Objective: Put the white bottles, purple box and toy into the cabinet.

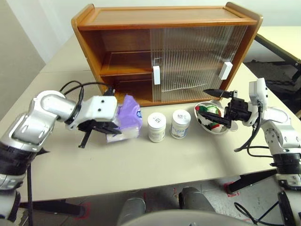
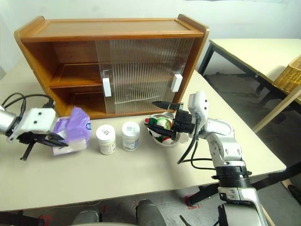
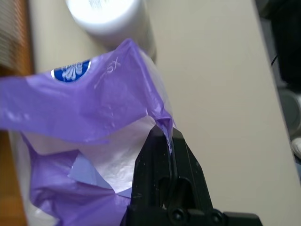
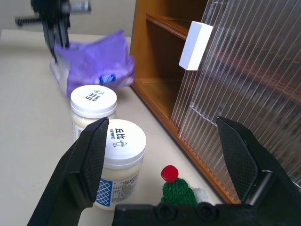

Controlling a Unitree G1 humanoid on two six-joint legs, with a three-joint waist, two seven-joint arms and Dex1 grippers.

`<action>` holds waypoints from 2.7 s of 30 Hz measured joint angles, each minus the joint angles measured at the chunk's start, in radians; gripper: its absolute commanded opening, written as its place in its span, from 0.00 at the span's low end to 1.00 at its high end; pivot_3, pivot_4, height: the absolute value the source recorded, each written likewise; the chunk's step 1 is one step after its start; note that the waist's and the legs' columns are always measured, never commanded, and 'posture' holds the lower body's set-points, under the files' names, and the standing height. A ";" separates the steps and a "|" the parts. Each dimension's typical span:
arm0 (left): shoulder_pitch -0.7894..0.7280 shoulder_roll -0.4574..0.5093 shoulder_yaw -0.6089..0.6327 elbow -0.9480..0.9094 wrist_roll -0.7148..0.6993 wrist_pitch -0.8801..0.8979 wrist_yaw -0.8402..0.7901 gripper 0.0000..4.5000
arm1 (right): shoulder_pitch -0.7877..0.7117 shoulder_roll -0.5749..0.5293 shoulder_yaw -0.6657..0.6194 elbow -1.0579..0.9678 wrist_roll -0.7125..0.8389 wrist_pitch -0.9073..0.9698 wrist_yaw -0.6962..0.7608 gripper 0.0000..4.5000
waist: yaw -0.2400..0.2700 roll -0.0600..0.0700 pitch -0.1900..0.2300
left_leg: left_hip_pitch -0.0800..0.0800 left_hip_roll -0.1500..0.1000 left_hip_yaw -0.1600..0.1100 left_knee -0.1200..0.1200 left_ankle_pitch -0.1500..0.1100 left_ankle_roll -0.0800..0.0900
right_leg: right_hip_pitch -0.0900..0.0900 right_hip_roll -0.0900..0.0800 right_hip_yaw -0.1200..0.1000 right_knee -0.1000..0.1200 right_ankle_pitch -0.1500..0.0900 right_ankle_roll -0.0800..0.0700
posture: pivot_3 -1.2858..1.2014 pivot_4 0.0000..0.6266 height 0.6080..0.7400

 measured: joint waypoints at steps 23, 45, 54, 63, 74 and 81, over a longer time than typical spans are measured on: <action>-0.523 -0.022 -0.222 0.564 0.001 -0.306 -0.057 0.00 | 0.003 0.030 0.005 -0.010 -0.013 -0.006 -0.028 1.00 | -0.008 0.001 0.000 | 0.000 0.000 0.000 0.004 0.002 0.007 | 0.001 0.000 0.001 -0.002 0.002 0.006 | 0.47 0.00 1.00; -0.617 -0.180 -0.139 0.881 0.221 -0.513 0.044 0.00 | 0.024 0.029 0.003 -0.045 -0.013 0.006 -0.037 1.00 | -0.012 0.001 0.000 | -0.006 0.000 0.000 0.006 0.003 0.010 | 0.001 0.000 0.000 -0.006 0.005 0.013 | 0.46 0.00 1.00; -0.660 -0.214 -0.130 0.961 0.296 -0.617 0.164 0.00 | 0.035 0.030 0.003 -0.051 -0.013 0.006 -0.040 1.00 | -0.011 0.001 0.000 | -0.007 0.000 0.000 0.007 0.004 0.010 | 0.001 0.000 0.000 -0.006 0.005 0.015 | 0.46 0.00 1.00; -0.677 -0.235 -0.131 1.029 0.378 -0.738 0.274 0.21 | 0.047 0.034 0.003 -0.070 -0.012 0.009 -0.048 1.00 | -0.014 0.000 0.000 | -0.007 0.000 0.001 0.007 0.004 0.011 | 0.001 0.000 0.000 -0.006 0.006 0.017 | 0.46 0.00 1.00; -0.676 -0.240 -0.131 1.034 0.401 -0.762 0.287 0.99 | 0.047 0.034 0.003 -0.071 -0.012 0.012 -0.048 1.00 | -0.014 0.000 0.000 | -0.007 0.000 0.001 0.007 0.005 0.013 | 0.000 0.000 0.000 -0.006 0.007 0.018 | 0.46 0.00 1.00; -0.659 -0.292 -0.062 0.976 0.310 -0.724 0.285 0.99 | 0.047 0.035 0.003 -0.072 -0.012 0.017 -0.048 1.00 | -0.012 0.000 0.000 | -0.010 0.000 0.001 0.008 0.005 0.013 | 0.000 0.000 0.000 -0.007 0.007 0.018 | 0.46 0.00 1.00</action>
